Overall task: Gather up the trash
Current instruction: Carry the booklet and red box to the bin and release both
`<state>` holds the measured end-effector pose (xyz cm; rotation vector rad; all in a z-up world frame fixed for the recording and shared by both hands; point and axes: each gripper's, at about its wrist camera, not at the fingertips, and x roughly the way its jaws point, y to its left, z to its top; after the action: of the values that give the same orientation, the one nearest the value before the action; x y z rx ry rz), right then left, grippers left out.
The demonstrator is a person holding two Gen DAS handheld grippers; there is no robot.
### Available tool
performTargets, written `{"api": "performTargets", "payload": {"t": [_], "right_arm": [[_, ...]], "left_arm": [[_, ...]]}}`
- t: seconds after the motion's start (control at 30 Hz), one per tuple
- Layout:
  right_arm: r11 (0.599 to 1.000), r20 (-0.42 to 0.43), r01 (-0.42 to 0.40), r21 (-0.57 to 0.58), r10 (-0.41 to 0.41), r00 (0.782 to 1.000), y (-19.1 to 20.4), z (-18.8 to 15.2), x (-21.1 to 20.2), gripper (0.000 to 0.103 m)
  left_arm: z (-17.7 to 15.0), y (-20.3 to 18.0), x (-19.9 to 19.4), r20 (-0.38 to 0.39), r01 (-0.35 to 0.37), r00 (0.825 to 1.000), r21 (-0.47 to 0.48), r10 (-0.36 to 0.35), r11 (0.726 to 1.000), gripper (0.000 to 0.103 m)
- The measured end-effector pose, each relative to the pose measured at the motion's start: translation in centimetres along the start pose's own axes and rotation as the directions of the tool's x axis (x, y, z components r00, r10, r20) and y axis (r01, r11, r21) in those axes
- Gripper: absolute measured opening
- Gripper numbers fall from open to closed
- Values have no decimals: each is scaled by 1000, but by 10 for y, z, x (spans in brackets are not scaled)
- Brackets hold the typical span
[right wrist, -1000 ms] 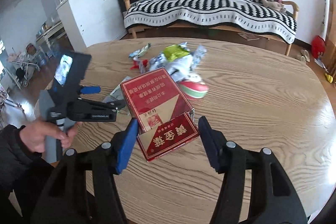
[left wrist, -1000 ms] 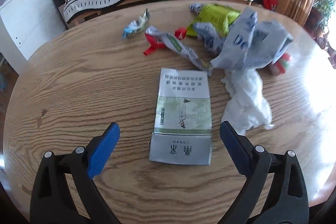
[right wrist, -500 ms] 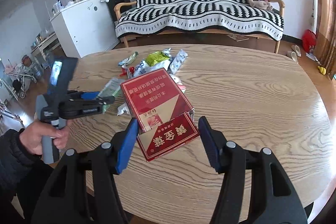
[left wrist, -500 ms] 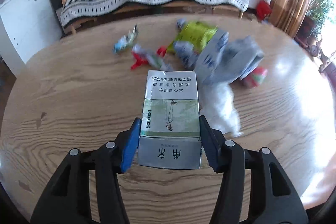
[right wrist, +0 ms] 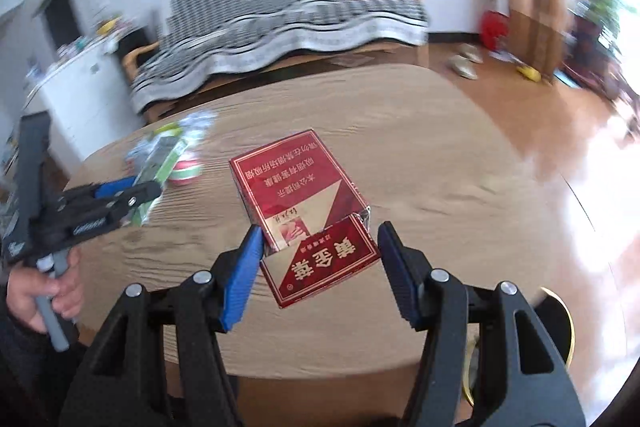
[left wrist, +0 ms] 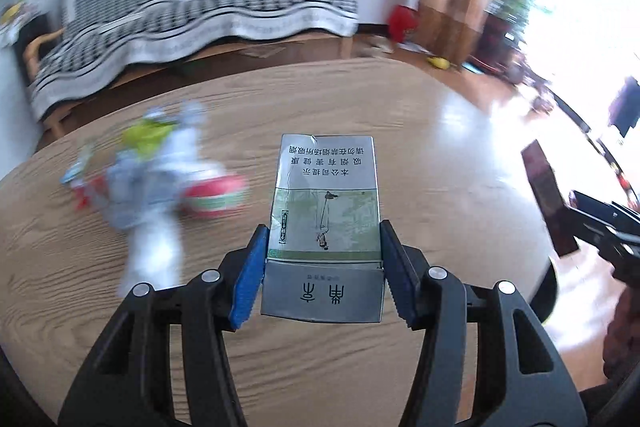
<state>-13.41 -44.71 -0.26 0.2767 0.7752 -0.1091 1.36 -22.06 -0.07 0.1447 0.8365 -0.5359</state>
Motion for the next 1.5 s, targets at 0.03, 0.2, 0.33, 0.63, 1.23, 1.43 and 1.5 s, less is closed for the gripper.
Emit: {"api": "performTargets", "payload": {"t": [0.03, 0.2, 0.33, 0.63, 1.23, 1.43, 1.5], "right_arm": [[998, -5, 40, 49, -40, 999, -25, -6, -5, 58], [951, -55, 180, 251, -172, 984, -116, -31, -21, 58], [879, -117, 297, 372, -273, 955, -183, -61, -35, 58], [790, -290, 384, 477, -271, 918, -262, -122, -32, 58], [760, -276, 383, 525, -274, 921, -273, -118, -34, 79], [730, -269, 407, 550, -306, 913, -278, -124, -42, 79], [716, -263, 412, 564, -318, 911, -283, -126, -47, 79]], "left_arm": [[1, -20, 3, 1, 25, 1000, 24, -25, 999, 54], [-2, -107, 16, -6, 145, 989, 126, -146, 981, 54], [-15, -176, 30, -25, 230, 973, 217, -230, 949, 54], [-42, -272, 59, -108, 346, 938, 330, -329, 878, 54], [-43, -300, 82, -158, 394, 919, 350, -361, 850, 54], [-45, -309, 88, -181, 417, 909, 347, -376, 840, 54], [-46, -312, 92, -196, 436, 899, 340, -391, 833, 54]]}}
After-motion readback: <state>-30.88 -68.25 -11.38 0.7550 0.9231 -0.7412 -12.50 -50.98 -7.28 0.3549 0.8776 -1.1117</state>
